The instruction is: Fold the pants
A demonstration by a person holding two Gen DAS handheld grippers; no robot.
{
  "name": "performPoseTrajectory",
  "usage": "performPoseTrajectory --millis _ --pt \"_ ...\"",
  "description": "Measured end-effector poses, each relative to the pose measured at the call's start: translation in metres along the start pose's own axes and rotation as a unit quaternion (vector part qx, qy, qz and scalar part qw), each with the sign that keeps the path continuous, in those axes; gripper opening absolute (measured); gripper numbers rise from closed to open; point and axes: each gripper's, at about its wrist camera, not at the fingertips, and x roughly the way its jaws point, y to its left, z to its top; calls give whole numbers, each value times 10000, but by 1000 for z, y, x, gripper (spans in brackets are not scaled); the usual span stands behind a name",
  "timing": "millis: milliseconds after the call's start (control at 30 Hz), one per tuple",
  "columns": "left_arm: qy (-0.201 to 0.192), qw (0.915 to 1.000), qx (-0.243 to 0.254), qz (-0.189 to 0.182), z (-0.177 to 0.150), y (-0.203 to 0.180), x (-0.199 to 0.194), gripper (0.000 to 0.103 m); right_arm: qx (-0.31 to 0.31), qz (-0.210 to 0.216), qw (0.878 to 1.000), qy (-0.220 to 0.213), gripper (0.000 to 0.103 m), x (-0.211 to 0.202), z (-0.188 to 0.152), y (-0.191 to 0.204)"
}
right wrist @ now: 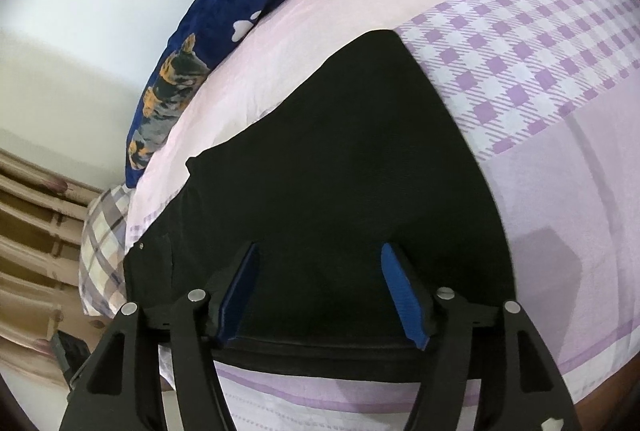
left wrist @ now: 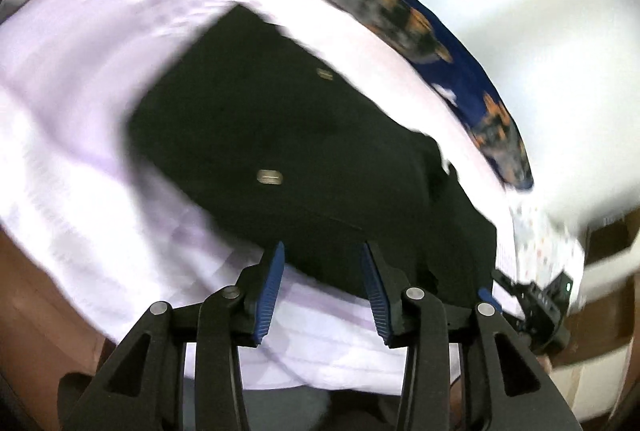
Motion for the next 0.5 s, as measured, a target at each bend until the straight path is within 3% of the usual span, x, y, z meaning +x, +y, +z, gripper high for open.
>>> performPoseTrajectory --millis 200,400,500 --pt "-217 9949 -938 -310 0 46 -2 42 -105 124 9995 258 64 14 -8 20" --pt "-404 9880 -1438 -393 7 72 0 53 -265 127 9983 506 64 26 -16 39" --pt "-373 9822 -1736 -608 6 88 3 55 -203 139 9982 539 67 29 -18 44"
